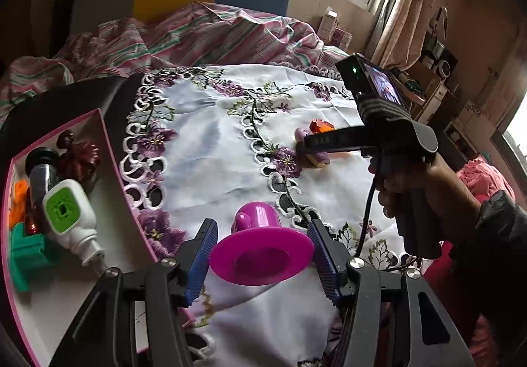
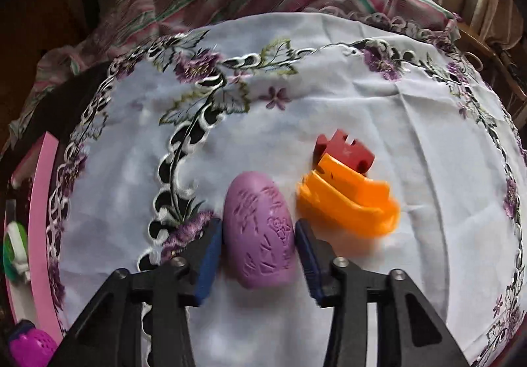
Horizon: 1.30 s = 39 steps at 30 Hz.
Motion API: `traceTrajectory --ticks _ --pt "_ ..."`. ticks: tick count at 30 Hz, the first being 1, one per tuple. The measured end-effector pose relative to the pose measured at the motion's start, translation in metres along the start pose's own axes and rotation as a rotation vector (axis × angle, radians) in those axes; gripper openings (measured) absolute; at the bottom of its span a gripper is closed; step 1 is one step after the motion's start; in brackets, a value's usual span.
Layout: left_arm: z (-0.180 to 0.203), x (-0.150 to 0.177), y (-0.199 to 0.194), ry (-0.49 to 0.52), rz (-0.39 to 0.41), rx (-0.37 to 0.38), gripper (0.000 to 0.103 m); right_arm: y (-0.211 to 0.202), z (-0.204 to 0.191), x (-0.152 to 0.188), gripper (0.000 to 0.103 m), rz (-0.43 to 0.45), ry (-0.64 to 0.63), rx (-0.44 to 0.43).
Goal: Organize rigid objects
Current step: 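Carry the magenta cup toward the tray while the right gripper grasps the purple egg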
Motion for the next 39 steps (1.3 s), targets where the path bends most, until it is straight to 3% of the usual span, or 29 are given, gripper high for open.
traceTrajectory --ticks 6,13,18,20,23,29,39 --pt "-0.012 0.003 -0.009 -0.031 0.008 -0.008 0.058 0.005 0.005 0.001 0.044 -0.03 0.046 -0.028" --pt "-0.031 0.004 -0.021 -0.066 0.026 -0.051 0.058 0.002 0.011 0.001 0.046 0.005 0.093 -0.069" --pt "-0.052 0.004 -0.036 -0.099 0.058 -0.126 0.058 0.004 0.012 0.001 0.05 0.017 0.116 -0.094" --pt "-0.061 0.005 -0.042 -0.107 0.066 -0.156 0.058 0.005 0.01 0.001 0.045 0.011 0.101 -0.078" --pt "-0.074 0.008 -0.048 -0.122 0.069 -0.203 0.058 0.006 0.007 0.002 0.045 0.004 0.073 -0.046" --pt "-0.096 0.016 -0.054 -0.153 0.064 -0.277 0.058 0.004 0.014 0.003 0.045 0.013 0.11 -0.08" --pt "-0.12 0.031 -0.059 -0.206 0.045 -0.303 0.058 0.002 0.015 0.003 0.047 0.028 0.13 -0.093"
Point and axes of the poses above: each gripper's, at about its wrist camera, not at the fingertips, and y roughly the way its jaws point, z to its right, x to its underside, the point moved 2 cm from there along y, roughly the way its jaws point, and after that the axes turned 15 degrees about -x, right-handed, at the moved point
